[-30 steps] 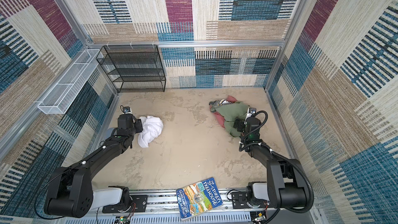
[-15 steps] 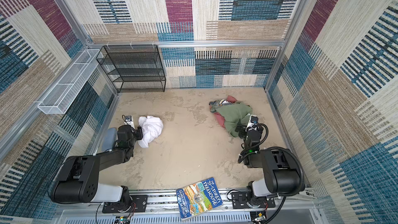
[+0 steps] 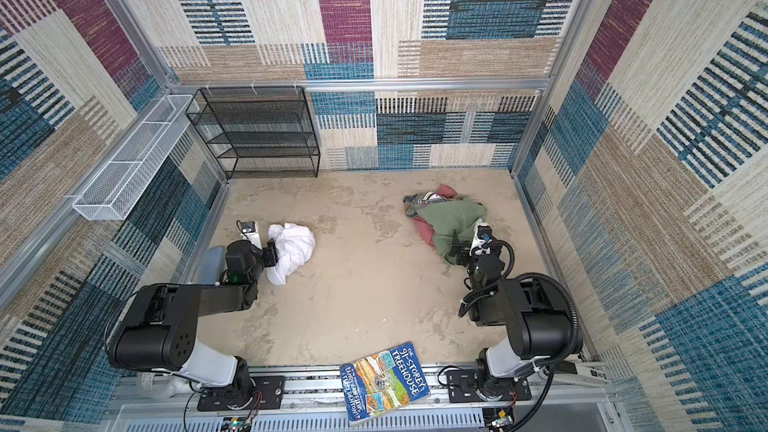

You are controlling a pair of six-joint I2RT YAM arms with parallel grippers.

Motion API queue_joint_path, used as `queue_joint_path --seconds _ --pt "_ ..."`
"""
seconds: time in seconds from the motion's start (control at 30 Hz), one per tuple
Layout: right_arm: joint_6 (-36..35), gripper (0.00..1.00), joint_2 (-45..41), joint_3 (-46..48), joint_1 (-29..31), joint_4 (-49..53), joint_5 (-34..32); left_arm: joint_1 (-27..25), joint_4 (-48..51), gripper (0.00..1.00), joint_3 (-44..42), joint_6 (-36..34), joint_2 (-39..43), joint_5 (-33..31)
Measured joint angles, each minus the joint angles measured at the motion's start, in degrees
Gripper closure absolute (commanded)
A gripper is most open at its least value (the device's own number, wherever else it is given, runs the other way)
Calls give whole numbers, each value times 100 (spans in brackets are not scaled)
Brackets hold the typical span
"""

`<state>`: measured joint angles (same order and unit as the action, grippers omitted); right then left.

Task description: Pick out a specific cloth from the pile

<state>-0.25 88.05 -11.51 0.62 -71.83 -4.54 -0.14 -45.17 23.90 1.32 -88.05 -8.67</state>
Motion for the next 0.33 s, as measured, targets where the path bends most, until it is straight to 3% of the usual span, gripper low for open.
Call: queue_joint_path --seconds 0.33 --pt "0 0 0 -11 -7 -33 46 0 0 33 0 0 0 2"
